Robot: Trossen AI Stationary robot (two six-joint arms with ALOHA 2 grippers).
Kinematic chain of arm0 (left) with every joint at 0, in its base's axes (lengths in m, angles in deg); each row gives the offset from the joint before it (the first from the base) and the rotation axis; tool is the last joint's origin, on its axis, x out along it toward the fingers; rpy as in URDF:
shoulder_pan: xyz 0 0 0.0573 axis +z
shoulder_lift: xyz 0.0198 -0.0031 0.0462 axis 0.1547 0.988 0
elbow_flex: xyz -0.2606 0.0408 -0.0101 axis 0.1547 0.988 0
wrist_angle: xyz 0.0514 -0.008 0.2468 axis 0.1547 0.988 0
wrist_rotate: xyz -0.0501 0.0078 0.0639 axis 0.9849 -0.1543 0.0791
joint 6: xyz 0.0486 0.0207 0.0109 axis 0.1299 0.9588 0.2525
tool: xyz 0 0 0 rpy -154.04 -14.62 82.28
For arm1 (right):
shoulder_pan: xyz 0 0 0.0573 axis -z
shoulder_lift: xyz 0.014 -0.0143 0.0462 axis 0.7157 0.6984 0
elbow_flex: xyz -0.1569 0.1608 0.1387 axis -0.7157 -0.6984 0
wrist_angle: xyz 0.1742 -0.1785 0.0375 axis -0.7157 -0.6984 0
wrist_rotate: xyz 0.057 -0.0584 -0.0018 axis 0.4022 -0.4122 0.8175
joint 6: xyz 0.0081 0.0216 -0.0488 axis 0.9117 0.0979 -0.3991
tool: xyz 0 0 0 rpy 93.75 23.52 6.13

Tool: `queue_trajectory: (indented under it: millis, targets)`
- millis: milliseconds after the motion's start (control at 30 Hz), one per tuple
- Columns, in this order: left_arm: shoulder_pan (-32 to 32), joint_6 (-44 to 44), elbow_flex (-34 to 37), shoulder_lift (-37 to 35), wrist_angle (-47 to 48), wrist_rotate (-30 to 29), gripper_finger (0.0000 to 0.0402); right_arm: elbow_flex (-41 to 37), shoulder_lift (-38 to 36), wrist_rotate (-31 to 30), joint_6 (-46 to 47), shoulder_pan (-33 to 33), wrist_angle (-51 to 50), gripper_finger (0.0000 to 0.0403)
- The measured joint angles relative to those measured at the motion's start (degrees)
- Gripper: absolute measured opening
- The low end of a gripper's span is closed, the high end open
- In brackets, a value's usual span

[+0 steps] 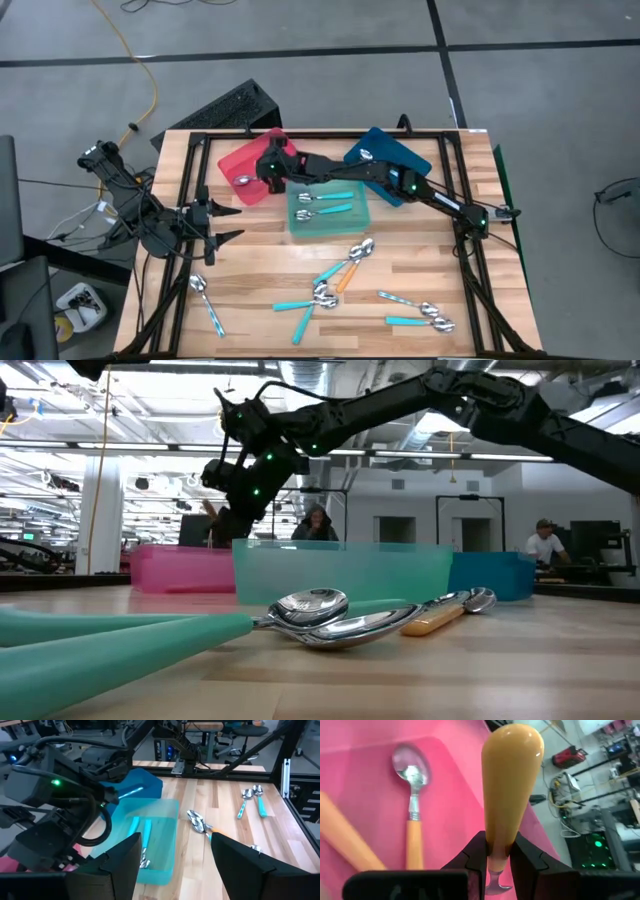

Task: Sort silverware by color (type)
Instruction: Put the left orange spoon into the red bin

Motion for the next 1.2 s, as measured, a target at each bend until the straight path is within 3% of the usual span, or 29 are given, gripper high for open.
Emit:
queue_trajectory:
  millis: [367, 633, 967, 1200]
  targets:
    - [0.0, -0.1, 0.0, 0.0, 0.2, 0.0, 0.0226, 0.0, 0.0, -0.2, 4.5, 0.8, -0.6, 0.0081]
    - [0.0, -0.2, 0.0, 0.0, 0.2, 0.0, 0.0226, 0.0, -0.1, 0.5, 5.5, 0.8, 0.5, 0.0148]
    - [0.0, -0.2, 0.0, 0.0, 0.2, 0.0, 0.0226, 0.0, -0.1, 6.3, 7.7, 0.9, 0.5, 0.0166]
    - [0.0, -0.2, 0.0, 0.0, 0.3, 0.2, 0.0226, 0.5, -0.1, 10.3, 9.7, 1.1, -0.4, 0.0212]
